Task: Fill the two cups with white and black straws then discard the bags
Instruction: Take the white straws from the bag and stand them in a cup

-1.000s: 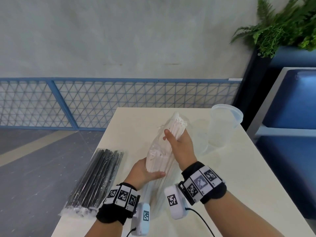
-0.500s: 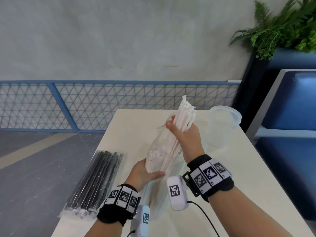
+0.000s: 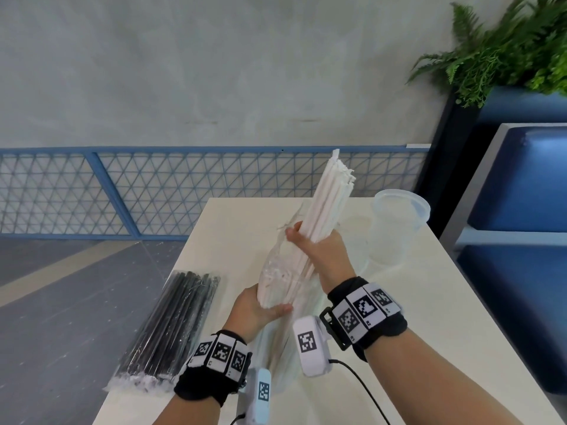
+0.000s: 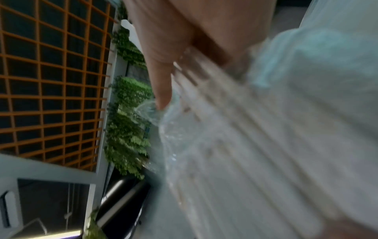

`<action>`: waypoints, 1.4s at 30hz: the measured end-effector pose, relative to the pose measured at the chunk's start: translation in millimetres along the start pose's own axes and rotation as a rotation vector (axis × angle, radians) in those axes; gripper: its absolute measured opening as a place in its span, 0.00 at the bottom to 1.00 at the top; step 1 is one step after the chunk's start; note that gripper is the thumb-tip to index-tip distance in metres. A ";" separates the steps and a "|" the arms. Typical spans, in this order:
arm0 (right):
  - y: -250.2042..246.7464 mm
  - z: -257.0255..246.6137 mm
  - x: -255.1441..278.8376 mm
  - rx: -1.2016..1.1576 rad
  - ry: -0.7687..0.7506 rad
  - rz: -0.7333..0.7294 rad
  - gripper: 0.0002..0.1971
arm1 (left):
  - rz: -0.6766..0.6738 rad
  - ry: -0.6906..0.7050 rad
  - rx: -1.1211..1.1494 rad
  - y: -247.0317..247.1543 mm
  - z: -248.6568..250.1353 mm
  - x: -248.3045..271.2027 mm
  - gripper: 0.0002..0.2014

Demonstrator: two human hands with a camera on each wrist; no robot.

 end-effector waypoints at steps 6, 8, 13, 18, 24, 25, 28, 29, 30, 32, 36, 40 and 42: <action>-3.6 -17.2 -0.5 -0.060 -0.074 0.050 0.14 | 0.063 0.007 0.002 -6.6 4.8 4.7 0.13; -8.7 -29.0 -5.9 -0.151 -0.083 0.093 0.13 | 0.086 -0.004 -0.016 -10.0 2.5 4.9 0.13; -8.4 -39.6 -14.6 -0.333 -0.050 0.059 0.05 | 0.135 -0.029 -0.014 -13.9 -0.6 4.1 0.12; 0.7 -13.6 -7.9 -0.211 0.022 0.013 0.06 | 0.159 -0.044 0.003 -11.2 0.1 3.2 0.10; 2.1 0.4 1.8 -0.147 0.019 0.055 0.11 | 0.146 -0.072 0.006 -11.6 -0.5 3.2 0.12; -1.8 -4.7 -1.3 -0.182 0.002 0.085 0.10 | 0.140 -0.076 -0.004 -12.2 -1.3 2.8 0.12; -18.9 -24.2 -13.5 -0.323 -0.033 0.183 0.05 | 0.163 -0.097 0.004 -18.6 -3.9 4.0 0.11; -24.8 -29.6 -17.1 -0.350 -0.035 0.210 0.05 | 0.180 -0.108 0.017 -22.0 -5.0 4.9 0.11; -30.7 -34.5 -19.9 -0.362 -0.033 0.234 0.06 | 0.198 -0.119 0.031 -25.4 -6.5 5.4 0.11; -41.8 -39.8 -24.2 -0.376 -0.027 0.274 0.09 | 0.226 -0.135 0.058 -31.3 -8.5 6.0 0.10; -59.7 -43.1 -28.1 -0.468 -0.008 0.340 0.10 | 0.276 -0.144 0.112 -38.8 -8.3 7.1 0.11; -75.4 -51.4 -33.1 -0.565 -0.042 0.381 0.10 | 0.371 -0.189 0.133 -51.2 -14.1 6.2 0.09; -82.6 -58.4 -35.3 -0.493 -0.076 0.397 0.10 | 0.414 -0.204 0.129 -56.4 -16.1 5.4 0.10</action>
Point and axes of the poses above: each hand's wrist, its own x-axis away from the middle knuckle, its own y-axis out of the palm, z = x × y, the point moved 9 cm from there along -x, towards the middle knuckle, and after that the axes turned 9 degrees about -x, right-handed, at the moved point
